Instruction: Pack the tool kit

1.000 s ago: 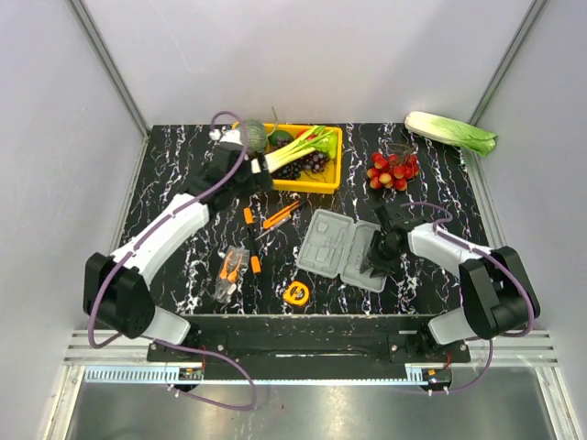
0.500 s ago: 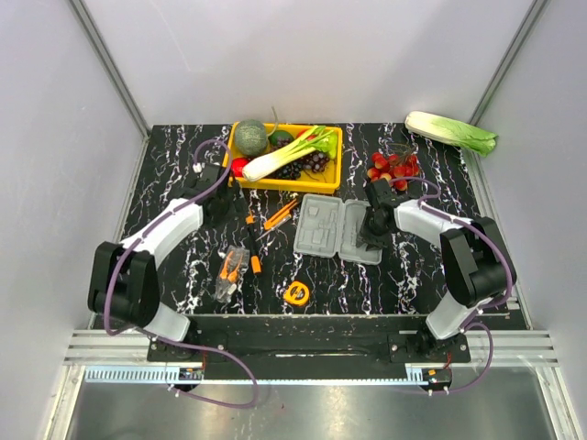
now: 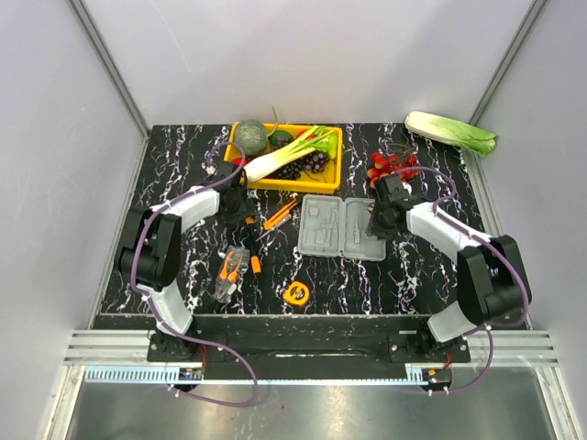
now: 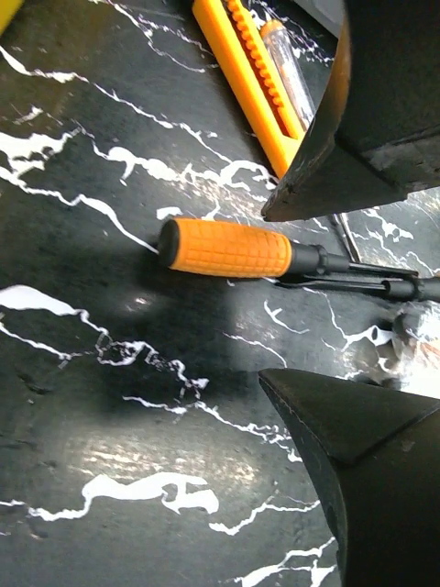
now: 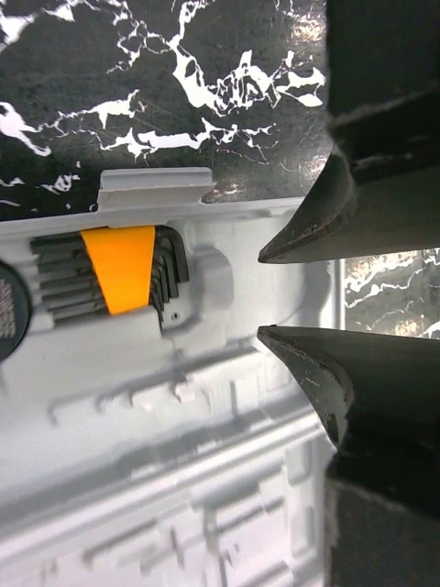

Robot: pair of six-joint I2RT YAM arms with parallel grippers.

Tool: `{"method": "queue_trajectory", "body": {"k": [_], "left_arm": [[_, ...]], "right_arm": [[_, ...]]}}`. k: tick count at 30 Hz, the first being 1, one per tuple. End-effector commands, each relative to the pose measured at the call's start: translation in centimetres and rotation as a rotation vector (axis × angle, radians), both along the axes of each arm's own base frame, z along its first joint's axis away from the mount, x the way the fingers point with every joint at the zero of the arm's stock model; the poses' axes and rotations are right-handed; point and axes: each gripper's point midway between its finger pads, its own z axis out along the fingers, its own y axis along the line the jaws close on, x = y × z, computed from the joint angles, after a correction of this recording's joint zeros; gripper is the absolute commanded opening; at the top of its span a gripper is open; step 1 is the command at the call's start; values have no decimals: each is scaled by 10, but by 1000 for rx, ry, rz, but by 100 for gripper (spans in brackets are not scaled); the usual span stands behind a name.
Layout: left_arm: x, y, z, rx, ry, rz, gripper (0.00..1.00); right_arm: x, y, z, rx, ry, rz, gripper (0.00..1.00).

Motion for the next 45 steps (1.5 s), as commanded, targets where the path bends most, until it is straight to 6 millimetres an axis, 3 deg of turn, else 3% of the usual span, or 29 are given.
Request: {"method": "queue_trajectory", "body": {"k": [1,11,15,19,23,26,32,40,45], "left_arm": [[36,-9,19,-23,-105,2,68],[40,-8,1,10,-70,-27,51],[37,-10,-5,8,-47,-37,36],[38,-7,4,21,-54,-38,19],[39,-5,32,26,-91,-45,0],[34,-5,59,12,-137,-59,0],[23,-21,126,-94,-271,-138,0],[-3,-82,198,-354,-400,-365,0],[-23,-124,238,-508,-478,-531,0]], "right_arm": [[11,4,42,40,-137,38,40],[5,19,71,142,-190,75,42],[2,25,79,178,-198,91,43],[2,27,85,187,-205,100,44],[1,32,91,218,-209,125,45],[-1,39,97,252,-220,150,50],[-4,70,121,421,-307,292,69],[-11,120,177,671,-443,521,82],[-25,158,204,771,-483,650,85]]}}
